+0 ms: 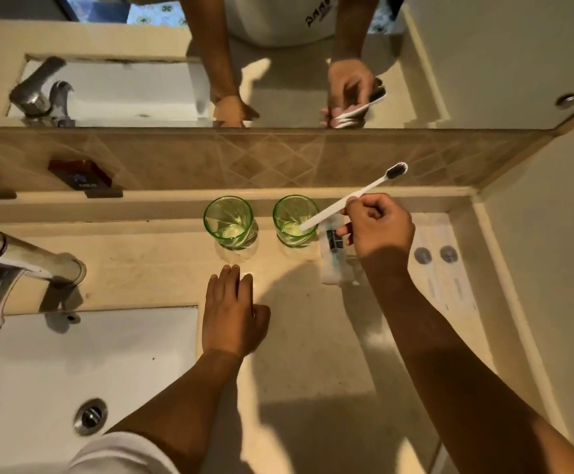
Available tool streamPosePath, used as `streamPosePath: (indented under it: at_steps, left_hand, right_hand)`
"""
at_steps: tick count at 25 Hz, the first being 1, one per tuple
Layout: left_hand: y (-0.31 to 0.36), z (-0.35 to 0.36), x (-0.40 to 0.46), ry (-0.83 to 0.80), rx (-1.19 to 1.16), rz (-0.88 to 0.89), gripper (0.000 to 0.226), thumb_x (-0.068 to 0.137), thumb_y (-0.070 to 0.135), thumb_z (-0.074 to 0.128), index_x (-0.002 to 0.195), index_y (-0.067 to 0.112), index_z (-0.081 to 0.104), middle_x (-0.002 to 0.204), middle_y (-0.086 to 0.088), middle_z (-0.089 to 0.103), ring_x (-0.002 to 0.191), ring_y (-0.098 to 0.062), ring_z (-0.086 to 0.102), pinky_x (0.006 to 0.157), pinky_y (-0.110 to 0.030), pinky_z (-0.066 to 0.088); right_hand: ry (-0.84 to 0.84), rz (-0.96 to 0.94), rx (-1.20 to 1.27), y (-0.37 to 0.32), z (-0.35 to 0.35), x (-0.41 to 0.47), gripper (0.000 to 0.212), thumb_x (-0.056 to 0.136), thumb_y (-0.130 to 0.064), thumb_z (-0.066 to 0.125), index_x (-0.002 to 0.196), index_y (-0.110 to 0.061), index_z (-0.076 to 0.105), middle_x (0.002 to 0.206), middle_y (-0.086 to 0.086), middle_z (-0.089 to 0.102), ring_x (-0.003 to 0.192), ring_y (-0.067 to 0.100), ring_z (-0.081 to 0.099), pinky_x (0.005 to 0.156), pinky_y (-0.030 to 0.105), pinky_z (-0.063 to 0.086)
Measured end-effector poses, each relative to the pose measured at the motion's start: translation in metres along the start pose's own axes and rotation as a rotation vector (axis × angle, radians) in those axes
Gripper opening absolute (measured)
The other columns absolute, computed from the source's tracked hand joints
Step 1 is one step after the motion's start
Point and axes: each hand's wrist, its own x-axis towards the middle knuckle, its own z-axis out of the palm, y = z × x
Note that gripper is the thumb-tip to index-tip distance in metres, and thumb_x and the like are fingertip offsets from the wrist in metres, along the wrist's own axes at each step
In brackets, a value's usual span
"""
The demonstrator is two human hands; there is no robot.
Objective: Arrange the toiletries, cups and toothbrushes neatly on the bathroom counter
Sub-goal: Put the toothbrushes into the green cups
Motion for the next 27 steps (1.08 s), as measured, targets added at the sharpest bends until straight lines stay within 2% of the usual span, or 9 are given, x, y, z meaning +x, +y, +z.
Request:
streamPosePath:
  at_steps: [3, 5, 8, 10, 16, 20, 22, 25, 27]
  left_hand:
    - [0.0, 0.001, 0.0, 0.031, -0.043, 0.021, 0.057, 0.08, 0.029, 0.048, 0.129, 0.003, 0.059, 0.145, -0.024, 0.052, 0.139, -0.043, 0.041, 0.121, -0.055, 0.028]
    - [-0.001, 0.002, 0.0, 0.051, -0.066, 0.031, 0.055, 0.079, 0.028, 0.05, 0.128, 0.003, 0.059, 0.144, -0.024, 0.053, 0.139, -0.043, 0.042, 0.12, -0.056, 0.03]
    - [-0.002, 0.004, 0.0, 0.075, -0.094, 0.026, 0.052, 0.079, 0.025, 0.052, 0.126, 0.003, 0.061, 0.143, -0.024, 0.053, 0.138, -0.044, 0.042, 0.119, -0.057, 0.031]
    - [-0.002, 0.003, 0.0, 0.075, -0.104, 0.019, 0.052, 0.081, 0.027, 0.049, 0.126, 0.004, 0.061, 0.143, -0.023, 0.054, 0.138, -0.044, 0.043, 0.117, -0.058, 0.034]
    - [-0.003, 0.006, -0.001, 0.061, -0.094, -0.007, 0.057, 0.084, 0.032, 0.048, 0.133, 0.007, 0.058, 0.148, -0.021, 0.051, 0.142, -0.042, 0.042, 0.118, -0.057, 0.035]
    - [-0.003, 0.006, -0.001, 0.088, -0.099, 0.006, 0.055, 0.081, 0.026, 0.057, 0.132, 0.004, 0.06, 0.146, -0.022, 0.052, 0.14, -0.042, 0.044, 0.118, -0.057, 0.036]
    - [-0.004, 0.007, -0.001, 0.096, -0.097, 0.008, 0.054, 0.08, 0.024, 0.061, 0.13, 0.004, 0.061, 0.146, -0.023, 0.052, 0.14, -0.042, 0.043, 0.118, -0.057, 0.035]
    - [-0.003, 0.007, -0.001, 0.096, -0.096, 0.002, 0.054, 0.08, 0.023, 0.063, 0.131, 0.005, 0.061, 0.146, -0.021, 0.053, 0.14, -0.04, 0.043, 0.119, -0.056, 0.035]
    - [-0.003, 0.007, -0.001, 0.089, -0.089, -0.004, 0.055, 0.08, 0.024, 0.063, 0.132, 0.006, 0.061, 0.147, -0.02, 0.052, 0.141, -0.04, 0.043, 0.119, -0.055, 0.035]
  right_hand:
    - [-0.035, -0.051, -0.018, 0.014, 0.013, 0.009, 0.015, 0.09, -0.022, 0.068, 0.082, -0.009, 0.069, 0.058, 0.001, 0.067, 0.048, 0.014, 0.065, 0.049, 0.028, 0.054]
    - [-0.057, -0.105, -0.066, 0.021, 0.024, 0.014, 0.014, 0.09, -0.019, 0.069, 0.078, -0.011, 0.069, 0.056, -0.004, 0.062, 0.046, 0.002, 0.056, 0.051, 0.019, 0.047]
    - [-0.11, -0.165, -0.158, 0.031, 0.038, 0.017, 0.019, 0.089, -0.016, 0.069, 0.07, -0.01, 0.067, 0.054, 0.0, 0.048, 0.046, 0.005, 0.04, 0.049, 0.014, 0.032]
    - [-0.143, -0.172, -0.155, 0.038, 0.042, 0.019, 0.021, 0.089, -0.013, 0.069, 0.069, -0.006, 0.067, 0.054, 0.001, 0.044, 0.046, 0.007, 0.037, 0.049, 0.014, 0.031]
    - [-0.13, -0.187, -0.166, 0.051, 0.05, 0.022, 0.017, 0.087, -0.017, 0.07, 0.075, -0.006, 0.072, 0.055, 0.0, 0.049, 0.049, 0.008, 0.041, 0.052, 0.022, 0.039]
    - [-0.125, -0.22, -0.185, 0.05, 0.051, 0.02, 0.016, 0.088, -0.017, 0.071, 0.076, -0.007, 0.072, 0.054, -0.004, 0.051, 0.048, 0.005, 0.046, 0.053, 0.013, 0.038]
    - [-0.12, -0.232, -0.218, 0.051, 0.052, 0.021, 0.018, 0.088, -0.019, 0.07, 0.074, -0.008, 0.072, 0.053, -0.007, 0.052, 0.048, 0.005, 0.047, 0.054, 0.015, 0.039]
    - [-0.099, -0.338, -0.375, 0.051, 0.051, 0.024, 0.024, 0.089, -0.025, 0.065, 0.069, -0.012, 0.069, 0.054, -0.008, 0.053, 0.053, 0.009, 0.05, 0.058, 0.025, 0.041]
    - [-0.105, -0.416, -0.547, 0.048, 0.05, 0.025, 0.027, 0.091, -0.027, 0.06, 0.069, -0.014, 0.066, 0.061, -0.005, 0.056, 0.061, 0.014, 0.051, 0.061, 0.029, 0.037]
